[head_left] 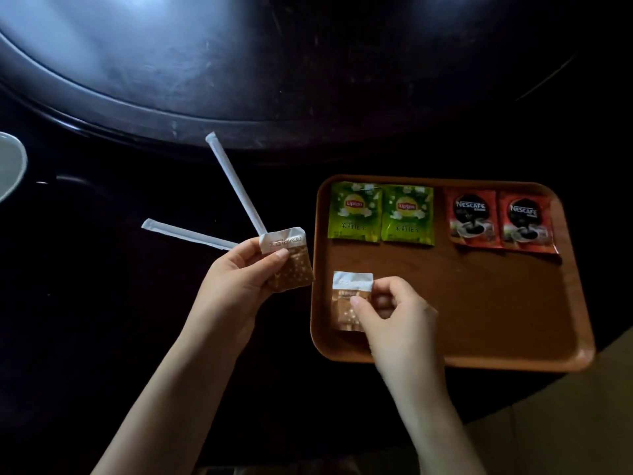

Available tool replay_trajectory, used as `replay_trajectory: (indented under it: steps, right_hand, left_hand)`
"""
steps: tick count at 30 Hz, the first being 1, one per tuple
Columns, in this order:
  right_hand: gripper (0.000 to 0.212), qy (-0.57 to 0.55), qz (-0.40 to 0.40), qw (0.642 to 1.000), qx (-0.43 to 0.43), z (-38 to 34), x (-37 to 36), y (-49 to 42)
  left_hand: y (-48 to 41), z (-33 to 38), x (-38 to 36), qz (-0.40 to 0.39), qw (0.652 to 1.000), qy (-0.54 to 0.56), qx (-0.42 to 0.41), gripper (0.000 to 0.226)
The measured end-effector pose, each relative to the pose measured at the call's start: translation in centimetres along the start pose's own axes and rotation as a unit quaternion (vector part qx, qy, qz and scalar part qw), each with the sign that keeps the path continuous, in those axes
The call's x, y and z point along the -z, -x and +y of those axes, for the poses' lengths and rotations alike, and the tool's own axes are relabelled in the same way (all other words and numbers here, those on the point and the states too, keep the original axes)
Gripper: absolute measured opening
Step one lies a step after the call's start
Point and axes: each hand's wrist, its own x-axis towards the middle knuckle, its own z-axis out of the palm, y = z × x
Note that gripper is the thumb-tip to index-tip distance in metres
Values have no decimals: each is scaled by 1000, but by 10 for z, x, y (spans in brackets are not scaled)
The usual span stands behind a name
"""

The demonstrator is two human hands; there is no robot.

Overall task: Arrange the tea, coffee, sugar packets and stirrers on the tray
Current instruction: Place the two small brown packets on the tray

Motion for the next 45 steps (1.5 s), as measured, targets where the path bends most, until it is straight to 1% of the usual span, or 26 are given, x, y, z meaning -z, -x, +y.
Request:
replay_trajectory:
  steps: [3,5,14,16,18,20,22,24,25,27,28,30,33,34,35,36,37,38,39,41,42,44,45]
  right_hand:
    - [12,49,44,997,48,-3,-3,0]
    - [13,72,62,993,64,-3,-4,-1]
    - [14,122,52,987,88,-2,-11,-2]
    - [15,117,53,988,91,-2,-11,-2]
    - [16,81,69,990,92,-2,-8,-2]
    - [17,10,72,993,95,-4,-1,-2]
    - [15,-90,24,993,75,-7,6,-4]
    - [9,-184,-45,981,32,-9,12,-6]
    - [7,-215,-59,975,16,-9,15,-7]
    - [11,-250,-59,967,-7,-8,21,-10]
    - [10,-264,-57,963,-16,-8,24,-11]
    - [9,-282,-62,957,-19,-6,31,-12]
    - [9,-277,-80,958,-7,-3,38,-11]
    - [10,-271,-73,960,-8,-1,39,-11]
    - [12,-262,-55,963,-10,2,40,-12]
    - [15,-248,-32,968,-14,6,41,-14]
    - [17,-228,-7,974,-18,11,42,-16]
    - [19,-199,14,980,-23,16,43,-19]
    - [18,-164,32,986,-24,21,42,-20]
    - [8,-78,66,995,-9,27,38,-20]
    - [8,-24,89,996,12,27,36,-18]
    - [23,71,140,985,75,27,31,-13]
    - [29,102,151,977,114,26,30,-12]
  left_hand:
    - [-3,0,-1,-3,1000,-3,5,19]
    - [-5,0,-2,-5,1000,-6,5,19]
    - [-6,2,-5,-18,1000,-19,1,22]
    - [-5,2,-6,-19,1000,-22,-1,23]
    - [-3,2,-6,-20,999,-27,-6,28]
    - [-1,1,-10,-24,999,-37,-10,31]
    - [4,-3,-18,-42,998,-46,-4,31]
    - [9,-9,-30,-59,996,-63,12,33]
    - [11,-12,-35,-61,995,-74,17,30]
    - [14,-16,-42,-53,994,-96,15,20]
    - [16,-19,-45,-50,993,-102,11,18]
    - [19,-21,-50,-48,993,-107,1,17]
    - [23,-25,-56,-39,991,-126,-32,19]
    - [25,-28,-57,-26,984,-164,-65,20]
    - [25,-31,-56,-3,964,-237,-123,21]
    - [26,-34,-53,24,924,-328,-196,24]
    - [26,-37,-51,47,874,-406,-264,27]
    - [26,-39,-49,56,829,-460,-312,28]
    - [26,-42,-47,52,797,-499,-335,28]
    - [26,-50,-45,36,754,-561,-341,27]
    - [26,-54,-45,27,734,-590,-336,27]
    - [26,-61,-44,19,702,-632,-328,29]
    - [26,-64,-44,18,695,-640,-326,30]
